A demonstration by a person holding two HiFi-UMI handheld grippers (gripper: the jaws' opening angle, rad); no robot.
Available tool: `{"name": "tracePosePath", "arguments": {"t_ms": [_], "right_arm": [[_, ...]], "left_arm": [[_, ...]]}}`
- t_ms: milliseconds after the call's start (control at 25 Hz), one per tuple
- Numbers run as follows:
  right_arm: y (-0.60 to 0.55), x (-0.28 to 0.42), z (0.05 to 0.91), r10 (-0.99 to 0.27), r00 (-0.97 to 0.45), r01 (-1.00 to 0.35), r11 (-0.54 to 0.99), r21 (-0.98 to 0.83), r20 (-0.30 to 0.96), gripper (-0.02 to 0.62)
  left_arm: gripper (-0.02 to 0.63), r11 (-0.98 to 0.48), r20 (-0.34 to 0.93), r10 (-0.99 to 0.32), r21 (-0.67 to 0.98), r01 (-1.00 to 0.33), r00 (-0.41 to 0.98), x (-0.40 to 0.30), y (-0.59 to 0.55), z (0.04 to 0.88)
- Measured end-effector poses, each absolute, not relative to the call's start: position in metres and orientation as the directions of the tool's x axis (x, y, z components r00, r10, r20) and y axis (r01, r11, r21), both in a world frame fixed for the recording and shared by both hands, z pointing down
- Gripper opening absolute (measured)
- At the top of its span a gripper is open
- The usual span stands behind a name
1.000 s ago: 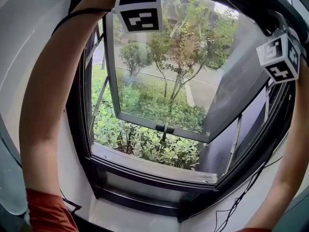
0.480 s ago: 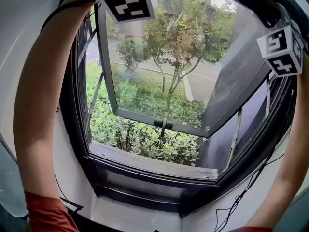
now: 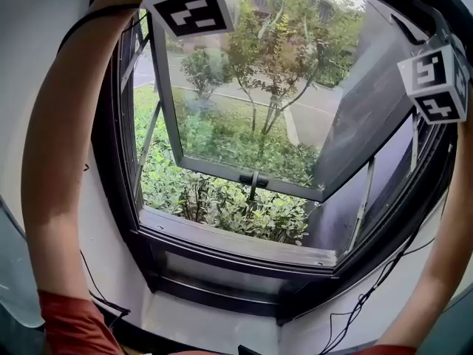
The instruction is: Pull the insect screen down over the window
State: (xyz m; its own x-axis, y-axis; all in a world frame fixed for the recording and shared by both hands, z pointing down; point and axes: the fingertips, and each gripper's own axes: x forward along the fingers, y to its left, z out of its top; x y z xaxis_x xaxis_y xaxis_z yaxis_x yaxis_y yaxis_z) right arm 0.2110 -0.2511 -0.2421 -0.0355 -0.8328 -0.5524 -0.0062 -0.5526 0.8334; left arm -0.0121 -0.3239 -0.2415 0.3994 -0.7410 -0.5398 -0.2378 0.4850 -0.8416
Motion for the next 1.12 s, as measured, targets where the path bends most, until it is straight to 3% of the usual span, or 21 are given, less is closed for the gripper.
{"name": "tracePosePath", "arguments": {"t_ms": [1120], "right_arm": [[-0.255,0.219,-0.112,-0.915,-0.012,0.071,-0.403,0.912,-0.404,0.179]], "left_arm": [[0.161,0.452,-0.493,-0.761,-0.869,-0.201,0.421,-0.014,-0.325,-0.116]]}}
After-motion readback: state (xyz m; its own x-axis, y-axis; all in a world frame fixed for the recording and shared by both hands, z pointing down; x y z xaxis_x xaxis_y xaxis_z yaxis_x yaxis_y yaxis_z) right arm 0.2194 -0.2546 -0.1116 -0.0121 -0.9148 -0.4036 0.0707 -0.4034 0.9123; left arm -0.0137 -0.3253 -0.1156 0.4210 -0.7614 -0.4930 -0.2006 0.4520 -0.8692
